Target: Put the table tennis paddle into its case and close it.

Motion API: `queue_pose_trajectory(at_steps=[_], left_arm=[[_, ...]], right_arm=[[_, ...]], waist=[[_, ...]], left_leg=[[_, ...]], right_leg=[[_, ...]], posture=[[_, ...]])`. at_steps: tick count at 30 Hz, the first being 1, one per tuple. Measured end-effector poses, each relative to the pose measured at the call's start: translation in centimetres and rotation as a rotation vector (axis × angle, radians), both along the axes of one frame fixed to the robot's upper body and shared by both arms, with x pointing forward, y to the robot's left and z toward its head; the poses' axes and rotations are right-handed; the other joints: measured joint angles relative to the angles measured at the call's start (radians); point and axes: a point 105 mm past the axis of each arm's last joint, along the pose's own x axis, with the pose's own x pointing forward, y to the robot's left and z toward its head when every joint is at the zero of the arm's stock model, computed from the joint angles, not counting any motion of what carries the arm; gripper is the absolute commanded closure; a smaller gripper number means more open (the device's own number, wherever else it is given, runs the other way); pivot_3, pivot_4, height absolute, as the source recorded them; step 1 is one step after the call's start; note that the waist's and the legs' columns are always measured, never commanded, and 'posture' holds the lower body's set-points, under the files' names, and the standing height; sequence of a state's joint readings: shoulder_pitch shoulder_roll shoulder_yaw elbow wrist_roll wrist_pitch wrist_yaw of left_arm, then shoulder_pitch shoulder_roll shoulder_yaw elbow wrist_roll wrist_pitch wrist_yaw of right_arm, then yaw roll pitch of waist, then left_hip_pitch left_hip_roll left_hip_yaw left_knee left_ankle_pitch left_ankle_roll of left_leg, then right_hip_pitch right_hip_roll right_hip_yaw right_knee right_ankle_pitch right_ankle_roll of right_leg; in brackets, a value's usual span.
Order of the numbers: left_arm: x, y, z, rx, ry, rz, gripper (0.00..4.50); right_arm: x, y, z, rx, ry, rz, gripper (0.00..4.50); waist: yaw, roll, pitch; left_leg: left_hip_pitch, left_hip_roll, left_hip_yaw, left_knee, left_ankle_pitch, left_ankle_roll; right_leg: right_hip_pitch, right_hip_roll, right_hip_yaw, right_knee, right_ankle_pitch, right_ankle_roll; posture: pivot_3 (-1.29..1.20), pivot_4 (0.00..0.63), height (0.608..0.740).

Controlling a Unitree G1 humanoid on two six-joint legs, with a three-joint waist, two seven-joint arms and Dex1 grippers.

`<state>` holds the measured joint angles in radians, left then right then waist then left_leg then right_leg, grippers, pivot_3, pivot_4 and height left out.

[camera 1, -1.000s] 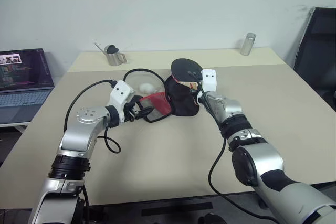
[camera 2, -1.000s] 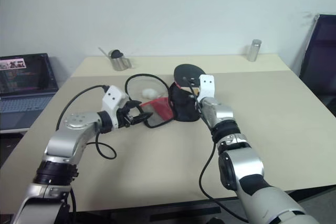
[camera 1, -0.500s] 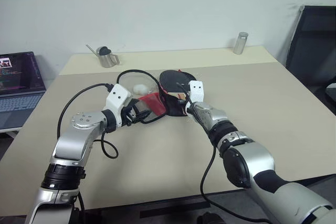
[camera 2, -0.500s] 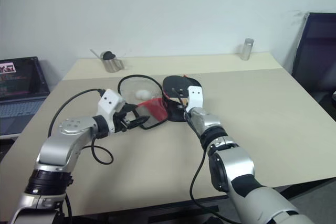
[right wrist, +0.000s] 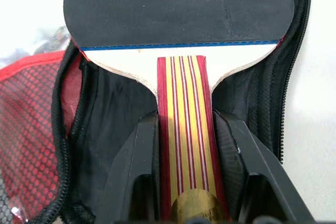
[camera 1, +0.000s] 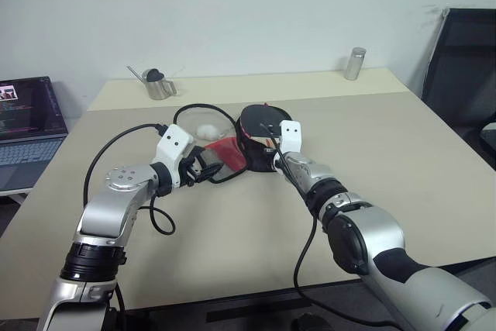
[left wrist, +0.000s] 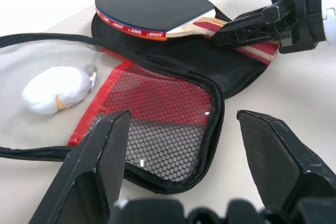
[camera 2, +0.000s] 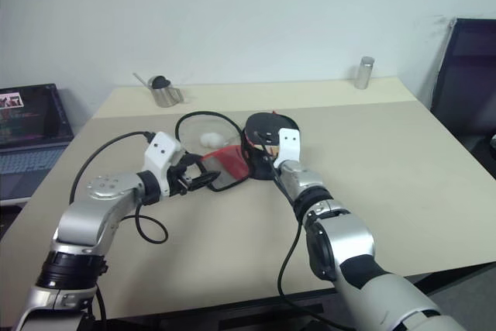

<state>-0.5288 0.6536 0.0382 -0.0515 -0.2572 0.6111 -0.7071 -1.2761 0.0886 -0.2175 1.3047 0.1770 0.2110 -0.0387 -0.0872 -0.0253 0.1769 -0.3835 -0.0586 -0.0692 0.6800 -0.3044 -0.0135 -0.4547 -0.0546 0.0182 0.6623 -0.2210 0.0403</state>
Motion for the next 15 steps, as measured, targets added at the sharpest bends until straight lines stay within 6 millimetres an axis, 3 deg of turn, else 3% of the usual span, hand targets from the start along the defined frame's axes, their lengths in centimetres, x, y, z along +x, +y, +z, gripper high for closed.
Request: queue_pose_trajectory(at_steps=[2, 4, 6, 12, 15], left_arm=[[-0.03, -0.05, 0.06, 0.001, -0.002, -0.002, 0.97], [-0.09, -0.17, 0.21, 0.002, -0.007, -0.006, 0.97], [-0.12, -0.22, 0.25, 0.003, -0.009, -0.007, 0.97], [-0.13, -0.2, 0.2, 0.003, -0.005, -0.006, 0.97], [-0.13, -0.21, 0.2, 0.003, -0.004, -0.007, 0.97]], right_arm=[[0.0, 0.02, 0.02, 0.001, -0.002, 0.0, 3.37], [-0.01, 0.07, 0.02, 0.001, -0.003, 0.003, 2.65], [-0.02, 0.17, 0.1, 0.005, -0.008, 0.01, 2.25], [-0.04, 0.39, 0.21, 0.003, -0.019, 0.018, 0.19], [0.0, 0.46, 0.41, -0.004, -0.035, 0.03, 0.04]], waist=[[0.0, 0.0, 0.0], [0.0, 0.0, 0.0], [0.0, 0.0, 0.0], [0.0, 0.0, 0.0], [0.0, 0.0, 0.0]], left_leg=[[0.0, 0.0, 0.0, 0.0, 0.0, 0.0], [0.0, 0.0, 0.0, 0.0, 0.0, 0.0], [0.0, 0.0, 0.0, 0.0, 0.0, 0.0], [0.0, 0.0, 0.0, 0.0, 0.0, 0.0], [0.001, 0.0, 0.0, 0.0, 0.0, 0.0]], right_leg=[[0.0, 0.0, 0.0, 0.0, 0.0, 0.0], [0.0, 0.0, 0.0, 0.0, 0.0, 0.0], [0.0, 0.0, 0.0, 0.0, 0.0, 0.0], [0.0, 0.0, 0.0, 0.001, 0.0, 0.0], [0.0, 0.0, 0.0, 0.001, 0.0, 0.0]], posture=[[0.0, 0.15, 0.74], [0.0, 0.15, 0.74], [0.0, 0.15, 0.74], [0.0, 0.15, 0.74], [0.0, 0.15, 0.74]])
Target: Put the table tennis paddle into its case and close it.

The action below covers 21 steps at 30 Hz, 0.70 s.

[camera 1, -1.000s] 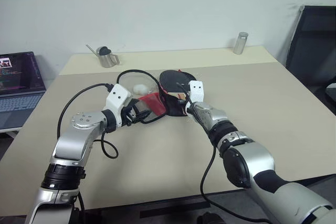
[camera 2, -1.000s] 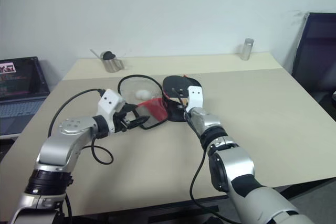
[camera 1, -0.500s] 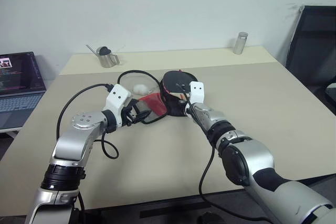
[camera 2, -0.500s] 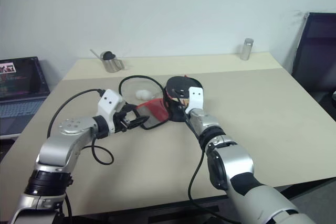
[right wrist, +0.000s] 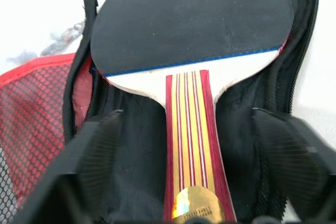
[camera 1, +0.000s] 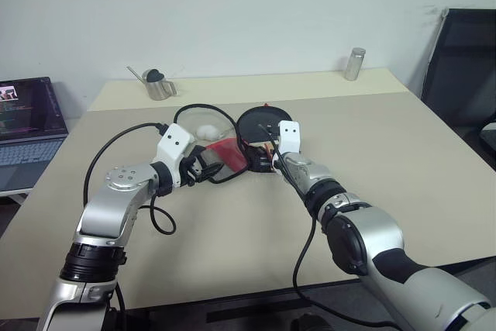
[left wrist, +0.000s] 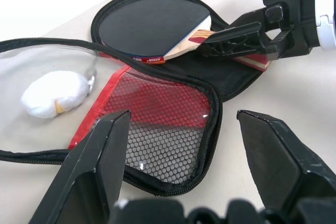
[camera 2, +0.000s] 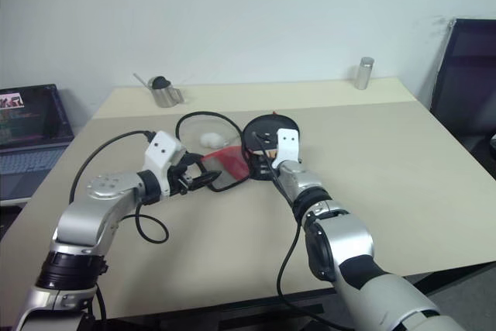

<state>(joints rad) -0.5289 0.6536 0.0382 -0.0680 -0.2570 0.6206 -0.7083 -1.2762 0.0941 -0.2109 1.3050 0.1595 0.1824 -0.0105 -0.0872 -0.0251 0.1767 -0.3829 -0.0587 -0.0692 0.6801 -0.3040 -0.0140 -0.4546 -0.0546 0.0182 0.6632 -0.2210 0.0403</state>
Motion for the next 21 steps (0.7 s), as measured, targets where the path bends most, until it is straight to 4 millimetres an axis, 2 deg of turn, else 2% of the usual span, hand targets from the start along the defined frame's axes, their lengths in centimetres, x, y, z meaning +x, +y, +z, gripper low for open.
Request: queue_pose_trajectory(at_steps=[3, 5, 8, 10, 12, 14, 19, 21], left_arm=[[0.0, 0.0, 0.0, 0.001, 0.0, -0.001, 0.97], [0.1, 0.1, -0.1, 0.001, 0.001, -0.001, 0.97], [0.6, 1.1, -0.4, 0.01, 0.017, 0.035, 0.97], [1.4, 1.9, -0.4, 0.009, 0.029, 0.079, 0.97], [2.3, 2.5, -0.3, 0.002, 0.033, 0.13, 0.97], [3.1, 3.1, -0.2, -0.004, 0.037, 0.178, 0.97], [4.6, 4.0, -0.6, -0.039, 0.077, 0.252, 0.97], [5.0, 4.0, -0.9, -0.075, 0.103, 0.269, 0.97]], right_arm=[[0.1, 0.0, 0.6, -0.009, -0.027, 0.028, 0.04], [0.4, 0.0, 1.8, 0.005, -0.066, 0.059, 0.04], [0.8, -0.6, 5.1, 0.018, -0.165, 0.115, 0.04], [1.0, -1.5, 7.7, 0.023, -0.237, 0.14, 0.04], [0.8, -2.6, 9.3, 0.015, -0.292, 0.151, 0.04], [0.4, -3.7, 8.9, -0.02, -0.302, 0.171, 0.04], [-1.5, -6.0, 3.9, -0.096, -0.18, 0.239, 0.04], [-1.9, -6.9, 3.7, -0.114, -0.168, 0.244, 0.04]], waist=[[0.0, 0.0, 0.0], [0.0, 0.0, 0.0], [0.001, 0.0, 0.0], [0.003, 0.0, 0.0], [0.004, 0.0, -0.001], [0.006, -0.001, -0.002], [0.006, -0.001, -0.002], [0.004, -0.001, -0.002]], left_leg=[[0.0, 0.0, 0.0, 0.0, 0.0, 0.0], [0.0, 0.0, 0.0, 0.0, 0.0, 0.0], [0.0, 0.0, 0.0, 0.0, 0.0, 0.0], [0.0, 0.0, -0.001, 0.0, 0.0, 0.0], [0.0, 0.0, -0.001, 0.0, 0.0, 0.0], [0.0, 0.0, -0.001, 0.0, 0.0, 0.0], [-0.001, 0.0, -0.001, 0.001, 0.0, 0.0], [-0.001, 0.0, 0.0, 0.001, 0.0, 0.0]], right_leg=[[0.0, 0.0, 0.0, 0.0, 0.0, 0.0], [0.0, 0.0, 0.0, 0.0, 0.0, 0.0], [0.0, 0.0, -0.001, 0.0, 0.0, 0.0], [0.0, 0.0, -0.001, 0.0, 0.0, 0.0], [0.0, 0.0, -0.001, 0.0, 0.0, 0.0], [0.001, 0.0, -0.001, 0.0, 0.0, 0.0], [0.0, 0.0, -0.001, 0.001, 0.0, 0.0], [-0.001, 0.0, -0.001, 0.001, 0.0, 0.0]], posture=[[0.0, 0.15, 0.74], [0.0, 0.15, 0.74], [0.0, 0.15, 0.74], [0.0, 0.15, 0.74], [0.0, 0.15, 0.74], [0.0, 0.15, 0.74], [0.0, 0.15, 0.74], [0.0, 0.15, 0.74]])
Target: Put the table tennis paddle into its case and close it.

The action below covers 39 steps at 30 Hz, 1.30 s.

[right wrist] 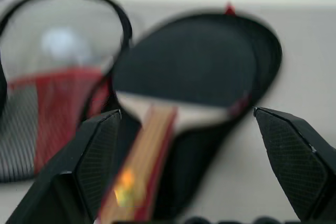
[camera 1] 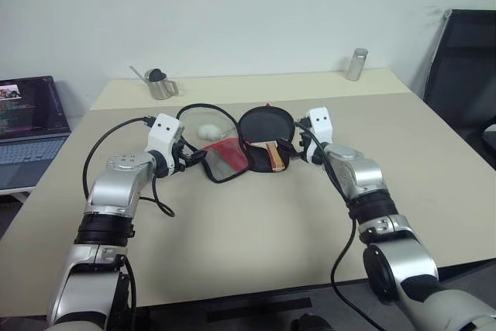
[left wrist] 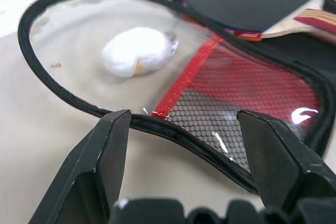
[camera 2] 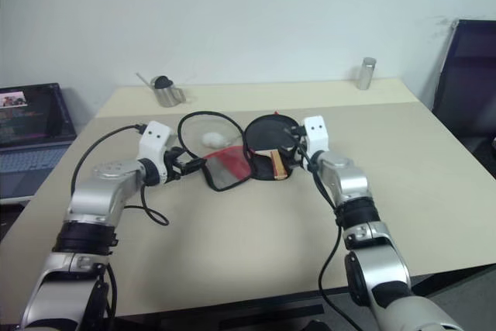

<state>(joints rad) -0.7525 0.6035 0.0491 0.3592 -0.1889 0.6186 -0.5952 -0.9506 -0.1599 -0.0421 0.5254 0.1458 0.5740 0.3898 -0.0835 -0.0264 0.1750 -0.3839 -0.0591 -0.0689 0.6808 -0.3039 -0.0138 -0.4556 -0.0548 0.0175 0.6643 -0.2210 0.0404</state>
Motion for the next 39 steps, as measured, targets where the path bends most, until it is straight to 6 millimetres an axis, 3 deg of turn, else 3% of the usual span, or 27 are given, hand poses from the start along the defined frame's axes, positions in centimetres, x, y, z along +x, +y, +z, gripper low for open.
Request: queue_pose_trajectory(at_steps=[4, 10, 16, 26, 30, 37, 39], left_arm=[[0.9, -0.2, -0.2, -0.082, 0.034, 0.052, 0.97], [1.4, 1.3, -2.0, -0.149, 0.116, 0.201, 0.97], [1.6, -0.9, -4.2, -0.19, 0.186, 0.192, 0.97], [2.2, -3.8, -4.7, -0.217, 0.202, 0.166, 0.97], [2.3, -3.9, -4.8, -0.218, 0.201, 0.162, 1.93], [2.2, -2.4, -3.7, -0.198, 0.171, 0.165, 4.44], [2.1, -2.0, -2.5, -0.187, 0.138, 0.156, 4.48]], right_arm=[[-0.8, -0.4, 1.7, -0.03, -0.054, 0.025, 0.04], [-4.0, 0.9, 1.1, -0.089, -0.065, 0.21, 0.04], [-4.9, 1.3, 1.6, -0.102, -0.088, 0.262, 0.04], [-4.8, 1.1, 1.5, -0.106, -0.082, 0.239, 0.04], [-4.7, 0.9, 1.5, -0.114, -0.085, 0.225, 0.0], [-4.6, -0.4, 0.9, -0.139, -0.067, 0.199, 0.0], [-4.7, -0.7, 0.7, -0.144, -0.056, 0.192, 0.0]], waist=[[-0.003, 0.0, 0.0], [0.004, 0.0, 0.0], [0.013, -0.001, 0.0], [0.026, -0.001, 0.0], [0.027, -0.001, 0.0], [0.027, -0.001, 0.0], [0.026, -0.001, 0.0]], left_leg=[[0.001, 0.0, 0.0, 0.0, 0.0, 0.0], [0.0, 0.0, 0.0, 0.001, 0.0, 0.0], [0.001, 0.0, 0.0, 0.001, 0.0, 0.0], [0.0, 0.0, 0.0, 0.001, 0.0, 0.0], [0.001, 0.0, 0.0, 0.001, 0.0, 0.0], [0.0, 0.0, 0.0, 0.001, 0.0, 0.0], [0.0, 0.0, 0.0, 0.001, 0.0, 0.0]], right_leg=[[0.0, 0.0, 0.0, 0.001, 0.0, 0.0], [0.0, 0.0, 0.0, 0.0, 0.0, 0.0], [0.0, 0.0, 0.0, 0.001, 0.0, 0.0], [0.0, 0.0, 0.0, 0.001, 0.0, 0.0], [0.0, 0.0, 0.0, 0.001, 0.0, 0.0], [0.0, 0.0, 0.0, 0.0, 0.0, 0.0], [0.0, 0.0, 0.0, 0.0, 0.0, 0.0]], posture=[[0.0, 0.15, 0.74], [0.0, 0.15, 0.74], [0.0, 0.15, 0.74], [0.0, 0.15, 0.74], [0.0, 0.15, 0.74], [0.0, 0.15, 0.74], [0.0, 0.15, 0.74]])
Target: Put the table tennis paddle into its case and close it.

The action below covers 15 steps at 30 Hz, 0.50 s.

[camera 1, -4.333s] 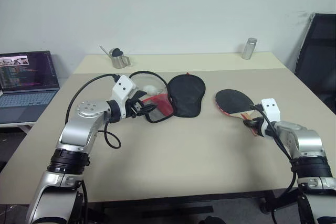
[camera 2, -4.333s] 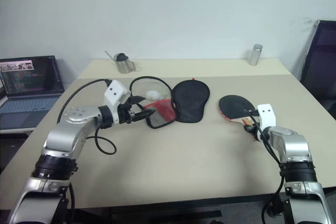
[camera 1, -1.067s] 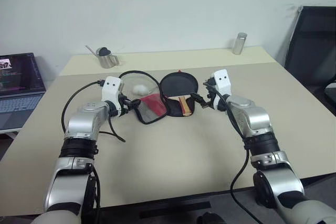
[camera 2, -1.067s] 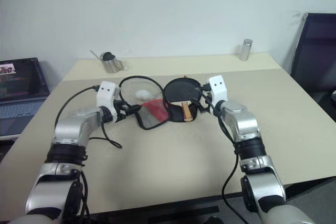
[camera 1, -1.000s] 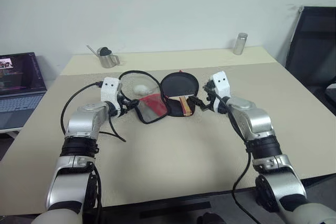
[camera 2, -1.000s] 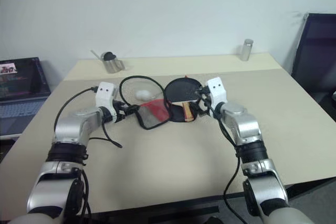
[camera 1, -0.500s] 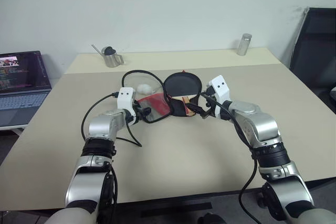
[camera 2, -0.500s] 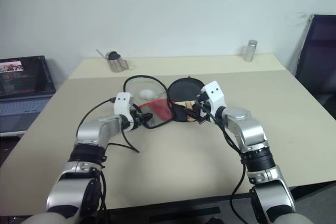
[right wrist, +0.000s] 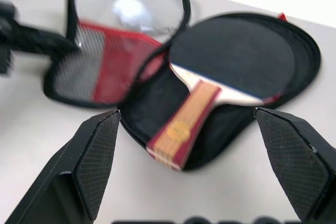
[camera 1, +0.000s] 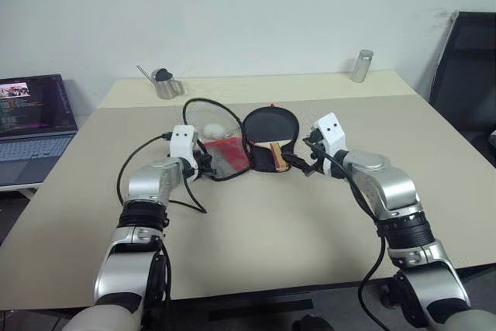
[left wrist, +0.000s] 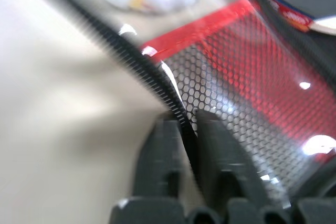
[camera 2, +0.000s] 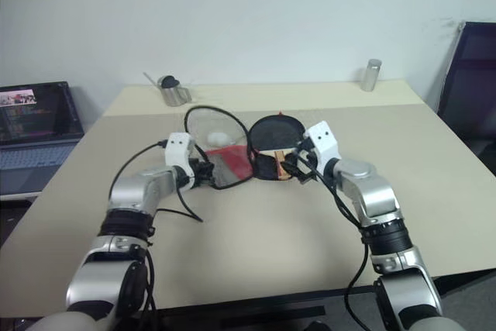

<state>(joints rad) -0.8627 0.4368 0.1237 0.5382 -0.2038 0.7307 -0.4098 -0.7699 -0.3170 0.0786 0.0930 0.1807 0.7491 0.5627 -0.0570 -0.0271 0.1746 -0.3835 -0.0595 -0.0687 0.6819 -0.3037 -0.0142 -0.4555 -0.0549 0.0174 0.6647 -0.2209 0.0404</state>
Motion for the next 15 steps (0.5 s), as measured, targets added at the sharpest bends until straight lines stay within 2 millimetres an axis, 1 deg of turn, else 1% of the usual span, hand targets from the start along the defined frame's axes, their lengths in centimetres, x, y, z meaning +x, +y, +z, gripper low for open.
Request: queue_pose_trajectory(at_steps=[4, 5, 11, 15], left_arm=[[-0.8, 0.5, 2.4, 0.034, -0.063, -0.036, 4.48], [-1.0, 0.7, 2.7, 0.042, -0.069, -0.036, 4.48], [-2.6, 1.5, 3.4, 0.086, -0.068, -0.067, 4.48], [-2.8, 1.5, 3.9, 0.101, -0.079, -0.06, 4.48]], right_arm=[[-0.2, -0.6, 0.4, -0.017, -0.012, -0.001, 0.0], [-0.2, -0.8, 0.5, -0.02, -0.012, -0.003, 0.0], [-0.7, -1.0, 0.6, -0.027, -0.004, 0.022, 0.0], [-1.1, -1.1, 0.7, -0.028, -0.001, 0.041, 0.0]], waist=[[-0.003, 0.0, 0.0], [-0.003, 0.0, 0.0], [-0.002, 0.0, 0.0], [0.002, 0.0, 0.0]], left_leg=[[0.0, 0.0, 0.0, 0.0, 0.0, 0.0], [0.0, 0.0, 0.0, 0.0, 0.0, 0.0], [0.0, 0.0, 0.0, 0.0, 0.0, 0.0], [0.0, 0.0, 0.0, 0.0, 0.0, 0.0]], right_leg=[[0.0, 0.0, 0.0, 0.0, 0.0, 0.0], [0.0, 0.0, 0.0, 0.0, 0.0, 0.0], [0.0, 0.0, 0.0, 0.0, 0.0, 0.0], [0.0, 0.0, 0.0, 0.0, 0.0, 0.0]], posture=[[0.0, 0.15, 0.74], [0.0, 0.15, 0.74], [0.0, 0.15, 0.74], [0.0, 0.15, 0.74]])
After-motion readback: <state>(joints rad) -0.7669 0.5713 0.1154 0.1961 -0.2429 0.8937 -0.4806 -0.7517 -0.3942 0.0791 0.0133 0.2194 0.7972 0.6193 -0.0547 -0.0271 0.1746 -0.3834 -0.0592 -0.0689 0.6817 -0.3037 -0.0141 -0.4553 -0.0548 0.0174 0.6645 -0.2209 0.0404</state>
